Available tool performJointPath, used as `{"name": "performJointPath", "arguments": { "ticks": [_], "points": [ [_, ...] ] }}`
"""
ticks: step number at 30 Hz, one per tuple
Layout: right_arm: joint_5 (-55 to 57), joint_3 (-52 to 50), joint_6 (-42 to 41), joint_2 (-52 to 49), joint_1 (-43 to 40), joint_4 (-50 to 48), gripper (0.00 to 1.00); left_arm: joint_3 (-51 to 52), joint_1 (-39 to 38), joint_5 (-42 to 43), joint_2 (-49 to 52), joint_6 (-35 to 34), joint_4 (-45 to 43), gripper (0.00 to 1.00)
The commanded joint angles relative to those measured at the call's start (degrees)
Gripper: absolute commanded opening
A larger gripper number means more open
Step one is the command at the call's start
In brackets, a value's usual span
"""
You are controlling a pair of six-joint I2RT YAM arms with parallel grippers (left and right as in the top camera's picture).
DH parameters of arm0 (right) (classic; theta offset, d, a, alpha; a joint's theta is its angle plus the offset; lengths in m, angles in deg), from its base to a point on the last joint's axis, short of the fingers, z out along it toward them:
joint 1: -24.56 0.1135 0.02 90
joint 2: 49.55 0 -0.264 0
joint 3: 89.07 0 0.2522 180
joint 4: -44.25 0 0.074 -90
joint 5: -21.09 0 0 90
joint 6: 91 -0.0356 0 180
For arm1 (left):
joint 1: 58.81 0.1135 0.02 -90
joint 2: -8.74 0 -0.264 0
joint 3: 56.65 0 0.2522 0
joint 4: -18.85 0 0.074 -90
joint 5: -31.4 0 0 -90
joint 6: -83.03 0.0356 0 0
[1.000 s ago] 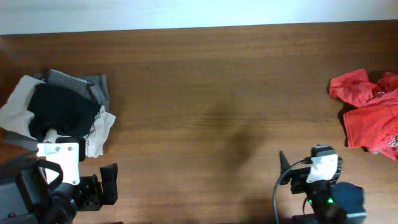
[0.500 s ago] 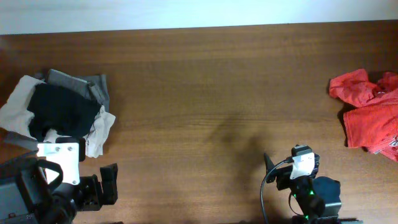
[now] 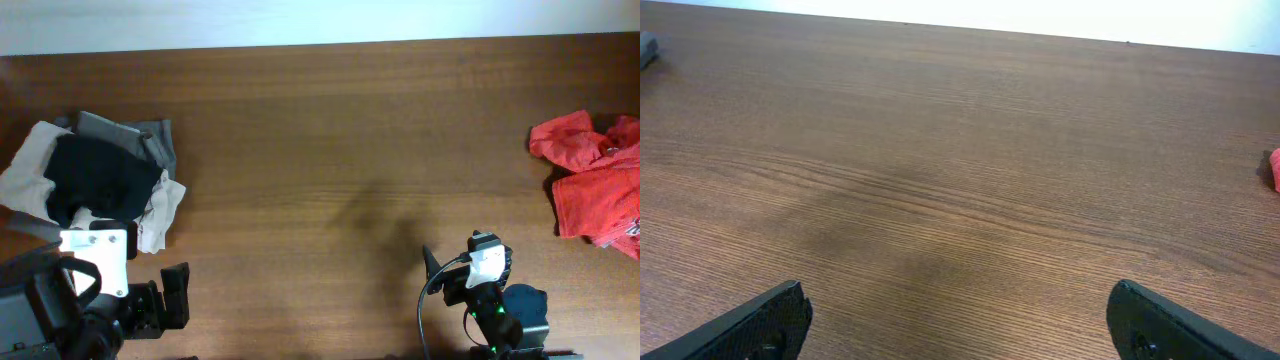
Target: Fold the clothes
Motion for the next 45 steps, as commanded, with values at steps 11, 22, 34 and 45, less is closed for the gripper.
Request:
{"name": "performJointPath", "arguments": {
  "ticks": [11, 22, 34, 45],
  "points": [
    [-0.74, -0.48, 0.37, 0.63, -0.48, -0.35, 0.99, 0.11, 0.07, 0.61, 0.15, -0.11, 0.04, 0.99],
    [-0.74, -0.48, 0.39, 0.63, -0.48, -0.35, 0.99, 0.11, 0.09, 0.55, 0.13, -0.09, 0.04, 0.99],
    [-0.74, -0.48, 0.39, 0.63, -0.48, -0.35, 0.99, 16.65, -3.21, 5.53, -7.13, 7.82, -34.4, 0.99],
    [-0.74, -0.48, 0.39, 0.63, -0.48, -0.35, 0.99, 54.42, -9.88, 5.64, -28.17, 8.0, -56.52, 0.99]
  ]
}}
